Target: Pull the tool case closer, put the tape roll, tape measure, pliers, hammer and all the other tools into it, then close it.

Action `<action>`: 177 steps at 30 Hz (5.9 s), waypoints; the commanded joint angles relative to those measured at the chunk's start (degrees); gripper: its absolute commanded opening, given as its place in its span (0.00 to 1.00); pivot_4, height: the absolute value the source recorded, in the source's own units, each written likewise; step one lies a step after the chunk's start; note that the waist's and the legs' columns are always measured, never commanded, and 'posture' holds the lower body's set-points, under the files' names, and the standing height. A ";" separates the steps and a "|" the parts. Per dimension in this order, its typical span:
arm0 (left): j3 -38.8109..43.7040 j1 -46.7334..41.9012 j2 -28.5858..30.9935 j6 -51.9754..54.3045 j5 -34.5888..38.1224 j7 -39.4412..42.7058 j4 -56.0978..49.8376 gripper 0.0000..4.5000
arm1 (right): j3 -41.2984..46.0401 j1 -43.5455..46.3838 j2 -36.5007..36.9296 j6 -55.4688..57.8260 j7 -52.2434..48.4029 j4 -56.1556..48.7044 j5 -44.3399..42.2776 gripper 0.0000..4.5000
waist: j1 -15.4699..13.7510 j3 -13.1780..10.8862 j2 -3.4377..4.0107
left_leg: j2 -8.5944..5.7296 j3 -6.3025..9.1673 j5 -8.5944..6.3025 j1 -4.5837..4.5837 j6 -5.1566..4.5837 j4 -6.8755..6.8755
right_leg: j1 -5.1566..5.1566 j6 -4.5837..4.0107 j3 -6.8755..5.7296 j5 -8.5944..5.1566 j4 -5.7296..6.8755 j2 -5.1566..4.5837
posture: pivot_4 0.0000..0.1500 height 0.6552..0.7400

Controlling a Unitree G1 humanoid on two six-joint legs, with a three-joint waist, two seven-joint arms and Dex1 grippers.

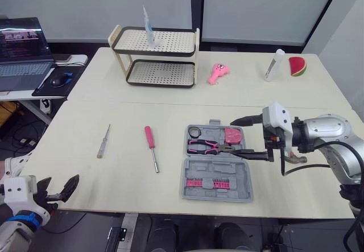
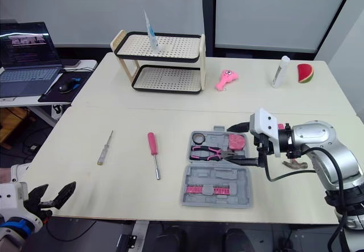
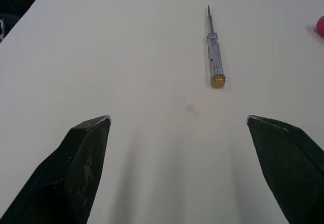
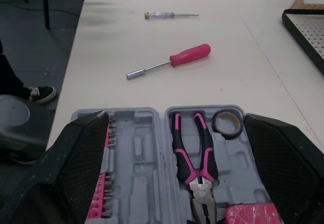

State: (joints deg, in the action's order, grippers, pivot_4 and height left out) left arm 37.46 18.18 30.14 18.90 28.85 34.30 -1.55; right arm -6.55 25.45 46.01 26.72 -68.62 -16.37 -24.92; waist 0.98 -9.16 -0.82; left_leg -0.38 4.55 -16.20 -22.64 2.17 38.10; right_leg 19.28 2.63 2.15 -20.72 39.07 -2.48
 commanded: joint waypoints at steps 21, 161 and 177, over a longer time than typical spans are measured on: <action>-18.12 -34.01 2.05 4.50 -12.92 -10.45 27.28 0.81 | -1.74 2.88 -2.59 3.56 2.59 -5.23 -1.08 1.00 | 0.70 0.01 -0.04 | 0.02 -0.04 0.02 -0.11 0.03 0.04 | 0.26 0.00 -0.06 0.01 0.18 0.14 | 1.00 0.87; -65.45 -50.48 -8.39 -1.05 -33.79 26.70 10.72 0.01 | 12.43 -23.10 12.24 11.00 13.22 -20.43 0.44 1.00 | -0.64 -0.11 -0.14 | -0.06 -0.04 0.10 -0.23 0.14 0.58 | 0.03 0.01 0.02 0.00 0.42 0.43 | 1.00 0.87; -18.16 -31.74 3.61 6.50 -10.44 17.32 -5.38 0.01 | 34.06 -27.92 4.51 4.40 22.50 -10.63 2.56 1.00 | -0.81 -0.11 -0.12 | -0.01 0.00 0.08 -0.25 0.10 0.55 | 0.08 0.01 0.03 0.00 0.41 0.38 | 1.00 0.87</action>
State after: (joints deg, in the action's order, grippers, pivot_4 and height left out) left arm 14.65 -14.85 34.30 27.86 16.33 53.92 -6.22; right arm 23.38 -1.30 51.00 34.31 -47.41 -27.94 -23.96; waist 0.17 -9.27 -0.94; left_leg -0.43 4.55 -16.15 -22.90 2.23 38.66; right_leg 19.35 2.65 2.16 -20.72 39.45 -2.18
